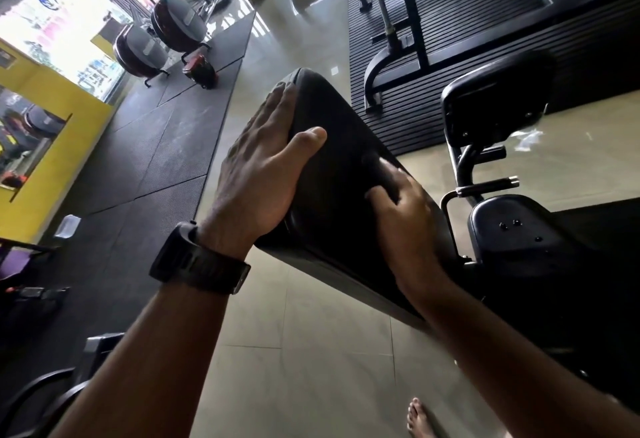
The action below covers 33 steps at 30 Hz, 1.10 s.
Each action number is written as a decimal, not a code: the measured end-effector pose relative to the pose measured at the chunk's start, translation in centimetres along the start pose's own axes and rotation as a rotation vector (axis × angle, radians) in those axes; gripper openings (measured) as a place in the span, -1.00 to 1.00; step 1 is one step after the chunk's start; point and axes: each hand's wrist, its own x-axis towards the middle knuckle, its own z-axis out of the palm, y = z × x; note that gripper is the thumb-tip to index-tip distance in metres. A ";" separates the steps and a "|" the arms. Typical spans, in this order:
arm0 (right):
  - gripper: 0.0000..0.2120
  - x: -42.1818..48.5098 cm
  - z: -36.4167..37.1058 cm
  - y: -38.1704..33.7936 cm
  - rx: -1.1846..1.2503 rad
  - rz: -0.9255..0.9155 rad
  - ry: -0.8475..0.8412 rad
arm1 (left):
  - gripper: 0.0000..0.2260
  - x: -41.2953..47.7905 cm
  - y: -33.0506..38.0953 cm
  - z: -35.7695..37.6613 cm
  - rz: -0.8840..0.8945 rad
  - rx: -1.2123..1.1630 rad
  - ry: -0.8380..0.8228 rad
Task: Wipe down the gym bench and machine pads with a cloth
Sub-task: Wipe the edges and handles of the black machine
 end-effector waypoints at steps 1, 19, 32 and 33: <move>-0.41 -1.1 0.1 -0.1 0.022 -0.023 0.016 | -0.32 0.0 0.1 -0.1 0.003 0.005 0.003; -0.43 1.2 0.8 -2.9 0.050 -0.253 -0.079 | -0.30 0.2 0.0 0.1 0.033 0.026 0.014; -0.45 2.0 0.9 -4.6 0.058 -0.226 -0.125 | -0.25 0.2 -0.1 -0.1 0.027 0.016 0.005; -0.46 3.1 1.1 -5.2 0.053 -0.275 -0.146 | -0.23 0.2 0.0 -0.1 0.031 0.021 0.002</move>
